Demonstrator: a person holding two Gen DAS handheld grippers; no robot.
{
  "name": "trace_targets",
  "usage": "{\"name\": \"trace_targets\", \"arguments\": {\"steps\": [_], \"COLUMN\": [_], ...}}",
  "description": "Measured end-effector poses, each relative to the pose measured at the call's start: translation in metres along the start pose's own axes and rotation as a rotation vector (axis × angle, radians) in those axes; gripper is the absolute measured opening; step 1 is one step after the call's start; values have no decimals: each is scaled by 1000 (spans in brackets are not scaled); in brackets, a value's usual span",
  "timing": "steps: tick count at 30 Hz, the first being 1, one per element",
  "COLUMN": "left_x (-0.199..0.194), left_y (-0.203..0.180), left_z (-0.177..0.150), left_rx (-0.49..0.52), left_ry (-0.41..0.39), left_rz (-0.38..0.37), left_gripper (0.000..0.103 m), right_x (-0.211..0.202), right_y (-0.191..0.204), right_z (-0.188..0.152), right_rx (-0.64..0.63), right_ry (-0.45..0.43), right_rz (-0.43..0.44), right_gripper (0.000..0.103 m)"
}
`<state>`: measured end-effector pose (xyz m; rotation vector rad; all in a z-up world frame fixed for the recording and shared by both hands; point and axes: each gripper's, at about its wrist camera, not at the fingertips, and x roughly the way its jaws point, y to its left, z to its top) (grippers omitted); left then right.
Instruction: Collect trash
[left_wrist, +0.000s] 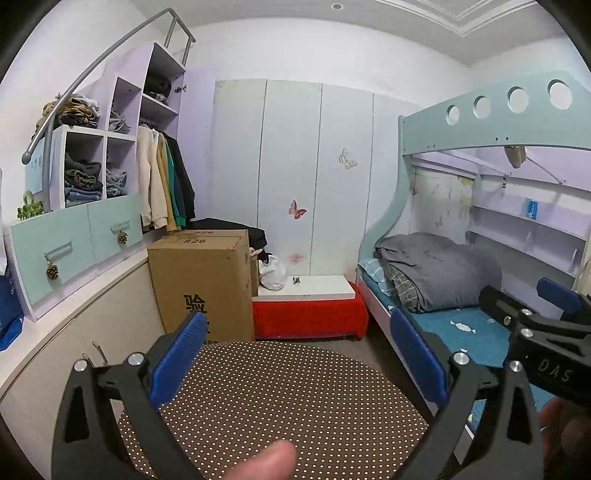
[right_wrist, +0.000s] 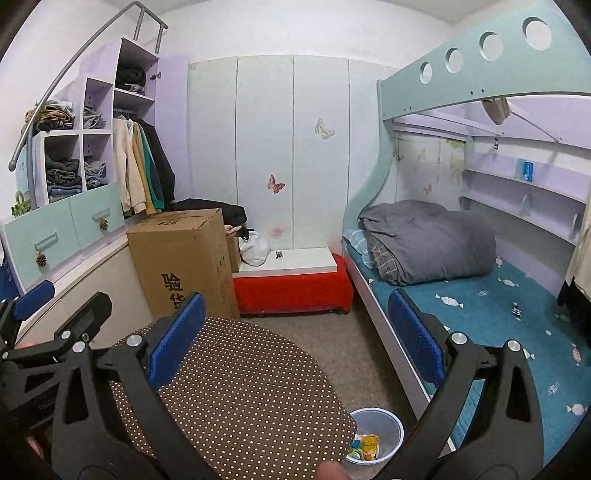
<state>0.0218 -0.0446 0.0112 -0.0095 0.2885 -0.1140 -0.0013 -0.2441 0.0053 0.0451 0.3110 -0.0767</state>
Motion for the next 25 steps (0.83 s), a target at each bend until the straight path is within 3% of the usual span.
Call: {"name": "trace_targets", "arguments": {"steps": [25], "left_x": [4], "left_y": [3], "left_z": [4], "left_rx": [-7], "left_ry": [-1], "left_rz": [9], "left_gripper": [98], "right_x": [-1], "right_y": [2], "right_z": [3], "right_rx": [9], "right_ry": [7], "right_rz": [11], "right_gripper": [97]}}
